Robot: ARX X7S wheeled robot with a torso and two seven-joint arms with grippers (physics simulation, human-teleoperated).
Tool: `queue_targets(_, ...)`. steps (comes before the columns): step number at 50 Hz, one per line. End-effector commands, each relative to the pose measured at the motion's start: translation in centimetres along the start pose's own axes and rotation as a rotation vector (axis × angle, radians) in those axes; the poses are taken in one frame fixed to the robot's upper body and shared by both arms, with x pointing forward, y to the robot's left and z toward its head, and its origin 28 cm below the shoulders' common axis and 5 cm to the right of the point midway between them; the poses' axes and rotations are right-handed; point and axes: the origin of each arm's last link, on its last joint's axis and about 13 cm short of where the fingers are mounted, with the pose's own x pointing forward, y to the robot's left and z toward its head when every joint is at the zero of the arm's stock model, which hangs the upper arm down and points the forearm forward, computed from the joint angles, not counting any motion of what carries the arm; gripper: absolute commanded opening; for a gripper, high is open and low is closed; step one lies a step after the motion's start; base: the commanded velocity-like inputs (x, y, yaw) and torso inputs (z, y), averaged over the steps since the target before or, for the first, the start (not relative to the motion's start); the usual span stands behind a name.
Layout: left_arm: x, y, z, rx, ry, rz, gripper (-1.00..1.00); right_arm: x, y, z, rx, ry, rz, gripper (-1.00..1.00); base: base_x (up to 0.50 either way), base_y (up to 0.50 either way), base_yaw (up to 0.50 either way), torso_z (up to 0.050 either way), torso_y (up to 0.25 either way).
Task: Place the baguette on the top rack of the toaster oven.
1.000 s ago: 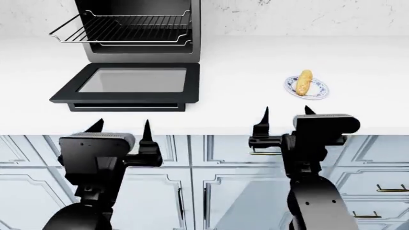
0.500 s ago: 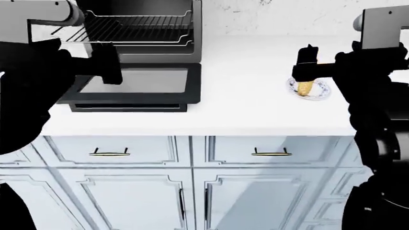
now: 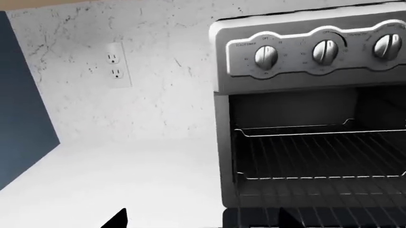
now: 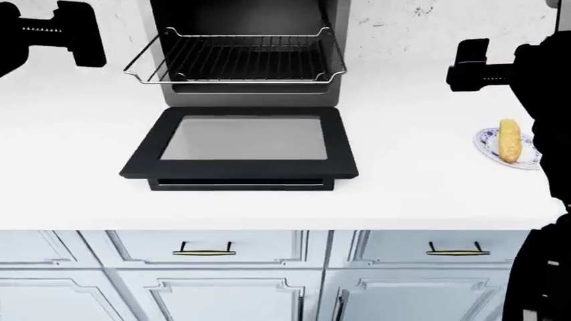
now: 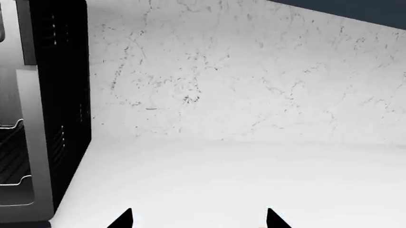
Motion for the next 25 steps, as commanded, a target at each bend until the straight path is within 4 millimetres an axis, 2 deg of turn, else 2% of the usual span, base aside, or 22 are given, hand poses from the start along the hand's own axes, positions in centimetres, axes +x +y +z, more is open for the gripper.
queue_targets(1,0.9,1.6,0.2,-0.032,0.003,0.022,1.00,-0.9,-0.9,-0.3,-0.032,0.020,-0.056,1.00,0.31,0.30,0.00,0.000,0.000)
queue_targets(12,1.0,2.0,-0.3,-0.022,0.017,0.030,1.00,-1.6,-2.0,-0.1,-0.065,0.029,-0.095,1.00,0.30,0.29,0.00,0.000,0.000)
queue_targets(25,1.2,2.6,-0.8,-0.009,0.032,0.056,1.00,-2.1,-2.8,-1.0,-0.063,0.048,-0.126,1.00,0.32,0.02,0.00,0.000,0.000)
